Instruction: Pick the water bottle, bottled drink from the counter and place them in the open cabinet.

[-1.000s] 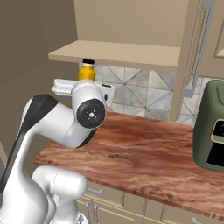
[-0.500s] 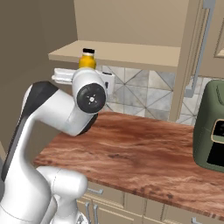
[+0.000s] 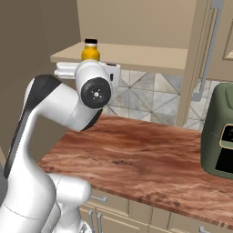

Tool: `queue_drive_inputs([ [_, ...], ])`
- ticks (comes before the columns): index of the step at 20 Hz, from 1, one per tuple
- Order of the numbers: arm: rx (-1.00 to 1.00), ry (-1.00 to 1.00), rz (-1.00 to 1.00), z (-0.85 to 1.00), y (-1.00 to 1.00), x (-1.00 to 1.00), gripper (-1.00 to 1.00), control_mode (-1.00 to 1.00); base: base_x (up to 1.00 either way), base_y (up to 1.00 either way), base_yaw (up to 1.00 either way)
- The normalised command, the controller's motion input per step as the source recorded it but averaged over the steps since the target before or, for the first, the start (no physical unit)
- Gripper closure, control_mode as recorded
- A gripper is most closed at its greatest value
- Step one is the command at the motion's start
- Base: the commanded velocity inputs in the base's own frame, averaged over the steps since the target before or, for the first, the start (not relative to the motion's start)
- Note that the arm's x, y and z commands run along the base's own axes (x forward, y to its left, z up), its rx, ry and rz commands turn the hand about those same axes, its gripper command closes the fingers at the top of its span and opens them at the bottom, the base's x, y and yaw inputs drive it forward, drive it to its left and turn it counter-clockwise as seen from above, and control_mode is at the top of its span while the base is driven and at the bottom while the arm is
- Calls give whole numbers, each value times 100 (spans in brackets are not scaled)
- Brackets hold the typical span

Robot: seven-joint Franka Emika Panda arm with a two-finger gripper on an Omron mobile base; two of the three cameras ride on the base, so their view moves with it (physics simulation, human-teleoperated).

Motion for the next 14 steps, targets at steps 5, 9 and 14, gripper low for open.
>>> queue_drive_inputs([
  [5, -9, -16, 0, 14, 6, 19, 100, -100, 0, 0, 0],
  [9, -10, -11, -3, 13, 3, 21, 100, -100, 0, 0, 0],
  [14, -6, 1, -8, 18, 0, 34, 100, -100, 0, 0, 0],
])
